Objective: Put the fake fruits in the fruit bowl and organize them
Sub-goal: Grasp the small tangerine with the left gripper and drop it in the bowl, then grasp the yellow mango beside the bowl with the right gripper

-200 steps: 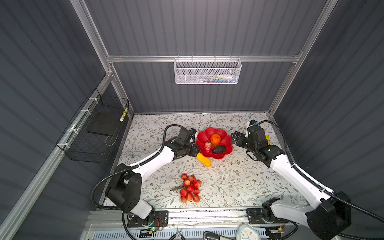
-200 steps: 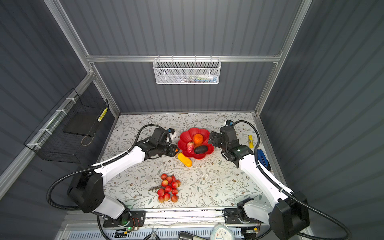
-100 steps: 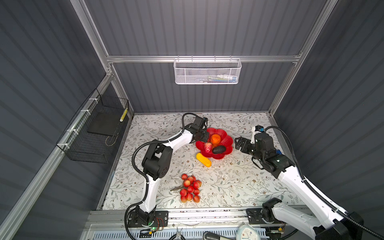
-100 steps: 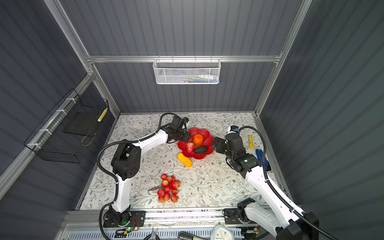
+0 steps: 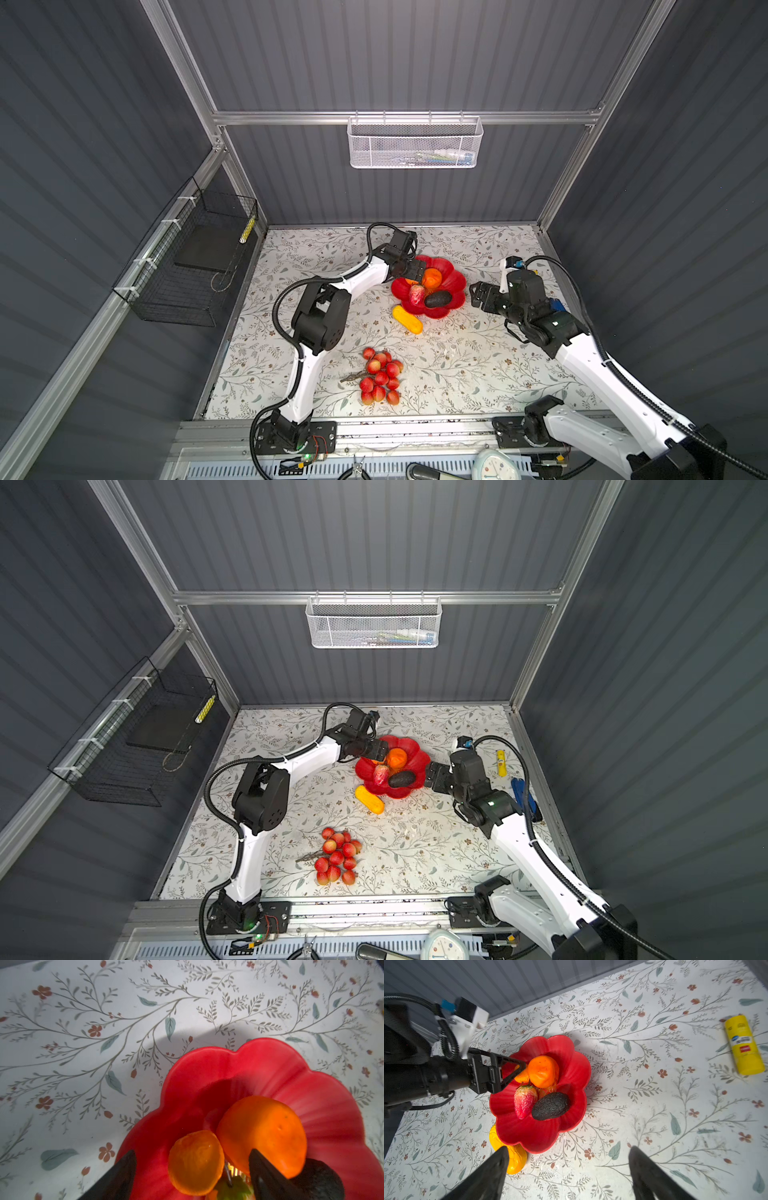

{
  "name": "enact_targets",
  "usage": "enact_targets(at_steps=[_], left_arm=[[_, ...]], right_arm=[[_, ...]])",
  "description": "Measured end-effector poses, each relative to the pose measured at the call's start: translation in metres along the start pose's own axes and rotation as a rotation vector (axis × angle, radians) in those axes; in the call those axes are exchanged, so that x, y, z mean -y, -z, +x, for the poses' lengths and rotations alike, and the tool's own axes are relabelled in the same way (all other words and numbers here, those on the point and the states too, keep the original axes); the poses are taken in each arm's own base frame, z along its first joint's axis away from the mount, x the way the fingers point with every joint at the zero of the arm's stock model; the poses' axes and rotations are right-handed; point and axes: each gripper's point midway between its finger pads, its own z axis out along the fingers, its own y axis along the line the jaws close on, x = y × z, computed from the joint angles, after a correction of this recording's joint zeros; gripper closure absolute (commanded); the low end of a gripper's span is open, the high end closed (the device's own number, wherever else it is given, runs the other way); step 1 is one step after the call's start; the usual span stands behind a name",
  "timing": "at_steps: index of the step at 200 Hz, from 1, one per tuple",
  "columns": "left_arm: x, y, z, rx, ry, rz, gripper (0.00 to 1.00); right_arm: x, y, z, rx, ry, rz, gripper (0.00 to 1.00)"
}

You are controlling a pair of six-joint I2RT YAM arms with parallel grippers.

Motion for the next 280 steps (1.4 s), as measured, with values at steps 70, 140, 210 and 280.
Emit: enact_targets(at_steps=[70,140,210,280], left_arm=[[-0.058,0.202,-0.046,0.487,0.194,-0.144,0.0],[-0.115,0.251,0.044,0.511,0.37,-0.329,0.0],[-0.124,0.275,0.056,0.529,0.387,-0.403,0.0],[-0.128,0.289,0.064,0.54,0.383,-0.438,0.0]], right_arm=[[-0.078,-0.03,0.081,-0.28,0.2,-0.146,0.24],[-0.114,-0.062,0.153,-0.469,0.262,-0.154,0.24],[-0.136,-0.104,0.15,-0.466,0.278,-0.133,0.24],[-0.141,-0.121,0.158,-0.489,0.295,-0.122,0.28]])
